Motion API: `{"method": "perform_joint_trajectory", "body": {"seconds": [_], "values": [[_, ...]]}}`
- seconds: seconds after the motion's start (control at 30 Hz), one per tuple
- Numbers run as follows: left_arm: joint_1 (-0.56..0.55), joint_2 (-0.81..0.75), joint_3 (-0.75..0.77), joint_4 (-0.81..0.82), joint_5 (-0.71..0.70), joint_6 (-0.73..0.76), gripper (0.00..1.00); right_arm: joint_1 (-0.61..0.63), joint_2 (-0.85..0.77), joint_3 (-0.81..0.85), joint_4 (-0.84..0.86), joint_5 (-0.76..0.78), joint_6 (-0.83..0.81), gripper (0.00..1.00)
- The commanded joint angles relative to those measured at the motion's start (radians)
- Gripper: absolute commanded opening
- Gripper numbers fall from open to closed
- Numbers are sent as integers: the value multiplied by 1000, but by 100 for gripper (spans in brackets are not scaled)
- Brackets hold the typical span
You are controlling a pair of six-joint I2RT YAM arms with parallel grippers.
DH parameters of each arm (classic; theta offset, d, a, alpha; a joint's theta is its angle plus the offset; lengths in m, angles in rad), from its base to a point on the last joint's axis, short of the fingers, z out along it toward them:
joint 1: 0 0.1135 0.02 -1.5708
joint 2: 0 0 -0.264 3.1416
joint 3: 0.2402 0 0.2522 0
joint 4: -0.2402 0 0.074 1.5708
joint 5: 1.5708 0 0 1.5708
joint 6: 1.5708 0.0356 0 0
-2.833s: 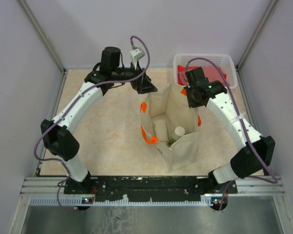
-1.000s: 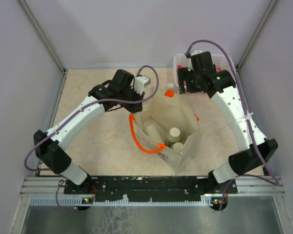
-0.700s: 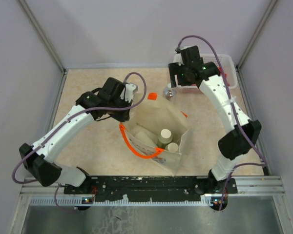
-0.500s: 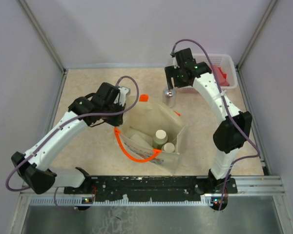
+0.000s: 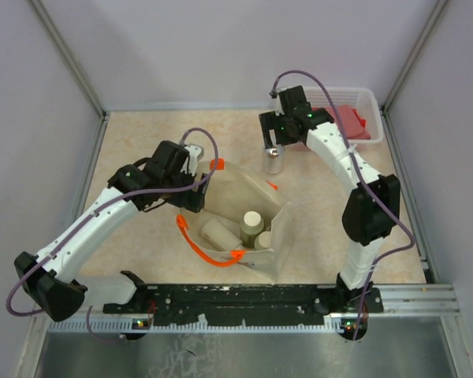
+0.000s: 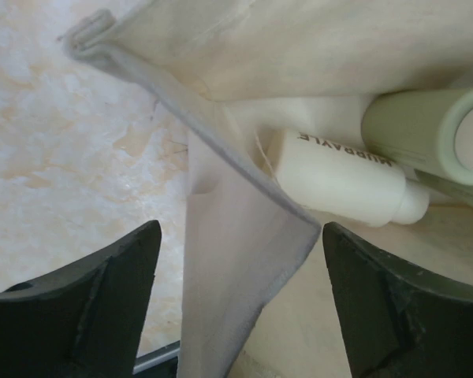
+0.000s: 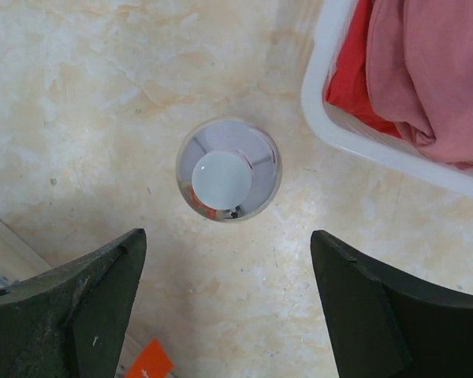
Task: Place the personal care products into the canvas bag
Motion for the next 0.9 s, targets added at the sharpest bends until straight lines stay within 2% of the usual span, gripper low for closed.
{"method": "perform_joint_trajectory", "body": {"seconds": [0.0,0.37,0.47,0.57,0.87], "values": [[4,6,-42,86,45,-4,99,-8,36,-33,120,-36,-21,87],[4,29,-48,124,54,3,100,-8,133,-58,202,-24,-58,91],[4,45,-36,120,58,8,100,-8,166,-44,197,-18,-60,89],[4,52,-32,122,56,12,100,-8,175,-45,198,-22,-64,76],[4,76,-32,143,74,27,100,-8,167,-46,194,0,-71,13]]}}
